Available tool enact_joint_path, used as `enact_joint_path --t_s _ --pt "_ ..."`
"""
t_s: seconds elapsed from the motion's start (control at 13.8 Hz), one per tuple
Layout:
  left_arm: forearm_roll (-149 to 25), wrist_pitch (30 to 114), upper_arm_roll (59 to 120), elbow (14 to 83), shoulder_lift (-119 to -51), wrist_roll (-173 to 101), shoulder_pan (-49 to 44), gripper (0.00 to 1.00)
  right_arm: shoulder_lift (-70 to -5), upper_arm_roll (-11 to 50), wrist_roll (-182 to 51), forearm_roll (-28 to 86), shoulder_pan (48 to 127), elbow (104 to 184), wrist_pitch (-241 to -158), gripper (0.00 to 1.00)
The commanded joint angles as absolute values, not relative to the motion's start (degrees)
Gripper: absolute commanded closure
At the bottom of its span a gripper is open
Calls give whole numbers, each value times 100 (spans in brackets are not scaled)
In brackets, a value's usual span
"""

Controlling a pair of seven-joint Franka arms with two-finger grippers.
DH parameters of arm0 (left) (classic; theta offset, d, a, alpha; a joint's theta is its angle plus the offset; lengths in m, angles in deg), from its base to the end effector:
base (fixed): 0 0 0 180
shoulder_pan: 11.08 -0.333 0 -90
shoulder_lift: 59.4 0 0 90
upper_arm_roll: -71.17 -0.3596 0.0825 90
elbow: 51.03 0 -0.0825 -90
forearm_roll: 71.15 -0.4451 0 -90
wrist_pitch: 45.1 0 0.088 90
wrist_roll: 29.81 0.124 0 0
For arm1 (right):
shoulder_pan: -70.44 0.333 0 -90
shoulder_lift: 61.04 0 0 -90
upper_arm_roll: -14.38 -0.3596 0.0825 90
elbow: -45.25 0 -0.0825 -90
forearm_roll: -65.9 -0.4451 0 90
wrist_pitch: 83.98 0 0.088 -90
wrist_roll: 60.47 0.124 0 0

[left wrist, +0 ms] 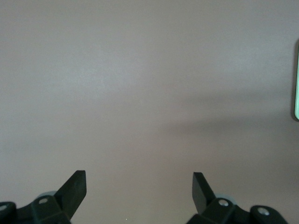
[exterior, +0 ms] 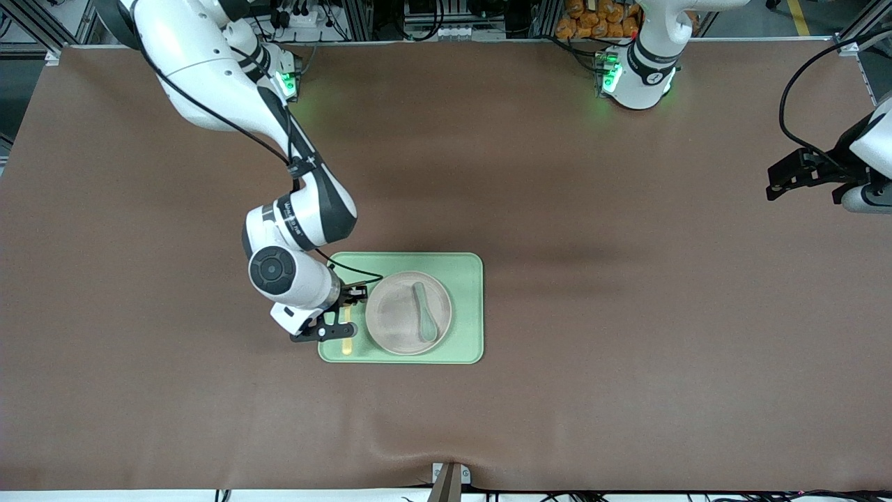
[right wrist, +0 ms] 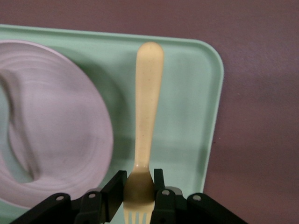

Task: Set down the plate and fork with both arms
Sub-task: 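Lift the fork and set it on the placemat beside the plate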

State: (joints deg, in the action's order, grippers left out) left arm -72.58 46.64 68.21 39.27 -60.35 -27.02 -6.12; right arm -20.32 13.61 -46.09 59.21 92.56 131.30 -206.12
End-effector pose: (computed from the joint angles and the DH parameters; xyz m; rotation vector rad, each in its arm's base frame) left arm 0.6240 -0.0190 0.6408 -3.1129 0.1312 -0.0131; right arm 0.7175 0.3086 0.2211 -3.0607 -0.1217 0.1690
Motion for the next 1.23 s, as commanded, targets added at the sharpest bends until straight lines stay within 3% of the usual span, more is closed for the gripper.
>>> enact_joint_path --t_s 0.0,1.09,1.16 --pt "-7300 4648 6827 3932 -6036 -2761 -581 0 -2097 1279 -4597 5808 9127 13411 -20667 100" --pt "-7300 4657 6836 3968 -6036 -2787 -572 0 -1956 1271 -4668 5808 9180 13991 -21432 100" --pt "-7300 4657 6836 3968 -6036 -2787 -572 0 -1956 1271 -4676 5808 9197 13991 -21423 87"
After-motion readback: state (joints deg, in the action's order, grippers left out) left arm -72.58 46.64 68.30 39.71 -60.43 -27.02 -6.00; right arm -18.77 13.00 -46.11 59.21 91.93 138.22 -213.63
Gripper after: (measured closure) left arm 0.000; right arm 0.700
